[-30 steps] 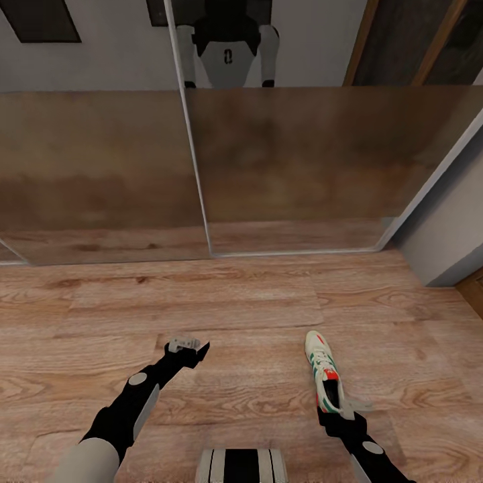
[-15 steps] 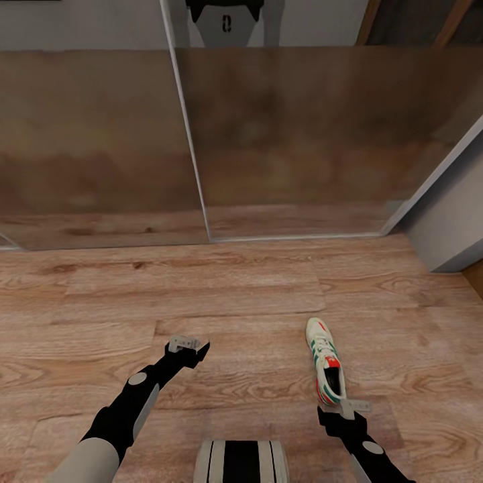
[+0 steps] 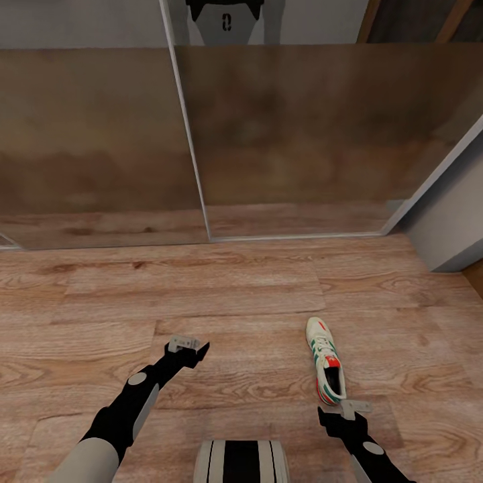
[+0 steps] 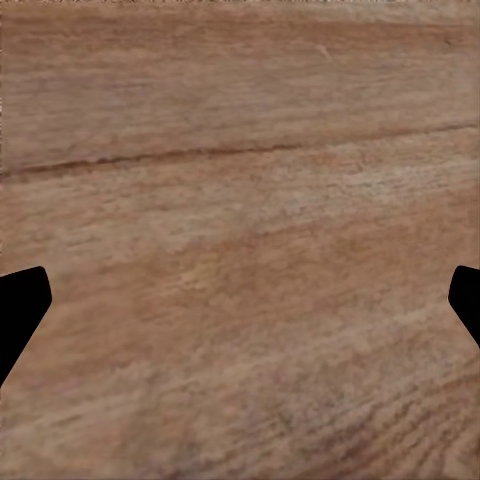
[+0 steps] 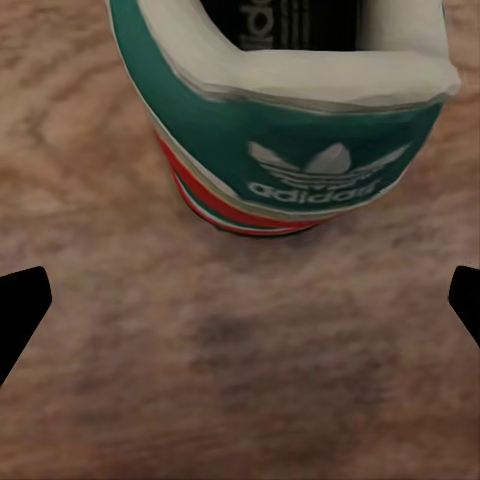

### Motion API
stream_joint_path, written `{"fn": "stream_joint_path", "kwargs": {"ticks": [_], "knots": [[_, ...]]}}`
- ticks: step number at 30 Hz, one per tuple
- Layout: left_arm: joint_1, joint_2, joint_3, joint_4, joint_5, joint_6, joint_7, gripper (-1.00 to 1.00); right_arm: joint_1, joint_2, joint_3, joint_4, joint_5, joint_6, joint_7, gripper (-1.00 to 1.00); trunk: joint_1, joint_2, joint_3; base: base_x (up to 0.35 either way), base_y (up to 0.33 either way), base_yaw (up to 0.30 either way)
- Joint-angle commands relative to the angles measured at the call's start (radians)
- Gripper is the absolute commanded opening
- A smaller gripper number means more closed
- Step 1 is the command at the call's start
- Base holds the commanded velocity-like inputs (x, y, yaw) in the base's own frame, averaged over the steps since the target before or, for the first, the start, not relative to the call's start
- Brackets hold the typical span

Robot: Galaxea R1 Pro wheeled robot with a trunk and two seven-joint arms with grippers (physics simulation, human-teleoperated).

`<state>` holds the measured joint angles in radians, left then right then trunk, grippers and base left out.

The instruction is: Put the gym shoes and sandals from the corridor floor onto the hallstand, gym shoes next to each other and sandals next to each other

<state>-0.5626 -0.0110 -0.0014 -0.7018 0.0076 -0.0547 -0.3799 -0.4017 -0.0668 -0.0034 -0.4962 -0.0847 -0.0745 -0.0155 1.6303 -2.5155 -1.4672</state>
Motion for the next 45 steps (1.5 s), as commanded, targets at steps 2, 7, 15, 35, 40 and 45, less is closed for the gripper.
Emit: {"fn": "stream_joint_path", "kwargs": {"ticks": [2, 7, 15, 35, 40, 45], "knots": [[0.000, 0.001, 0.000, 0.001, 0.002, -0.007, -0.002, 1.00, 0.000, -0.002, 0.002, 0.001, -0.009, -0.004, -0.001, 1.00, 0.000, 0.000, -0.001, 0.000, 0.000, 0.000], [0.000, 0.002, 0.000, 0.001, 0.004, -0.007, -0.002, 1.00, 0.000, -0.002, 0.002, 0.001, -0.009, -0.004, -0.001, 1.00, 0.000, 0.000, -0.001, 0.016, 0.000, 0.000], [0.000, 0.003, 0.000, 0.001, 0.005, -0.009, -0.003, 1.00, 0.000, -0.002, 0.002, 0.001, -0.009, -0.004, -0.002, 1.00, 0.000, 0.000, -0.001, 0.077, 0.000, 0.000], [0.000, 0.000, 0.000, 0.001, 0.005, -0.012, -0.004, 1.00, 0.000, -0.002, 0.000, 0.000, -0.009, -0.004, -0.003, 1.00, 0.000, 0.000, -0.001, 0.058, 0.000, 0.000], [0.000, 0.000, 0.000, 0.001, 0.005, -0.012, -0.004, 1.00, 0.000, -0.002, 0.000, 0.000, -0.009, -0.004, -0.003, 1.00, 0.000, 0.000, -0.001, 0.070, 0.000, 0.000], [0.000, 0.000, 0.000, 0.001, 0.005, -0.011, -0.004, 1.00, 0.000, -0.002, 0.000, 0.000, -0.009, -0.004, -0.003, 1.00, 0.000, 0.000, -0.001, 0.083, 0.000, 0.000]]}}
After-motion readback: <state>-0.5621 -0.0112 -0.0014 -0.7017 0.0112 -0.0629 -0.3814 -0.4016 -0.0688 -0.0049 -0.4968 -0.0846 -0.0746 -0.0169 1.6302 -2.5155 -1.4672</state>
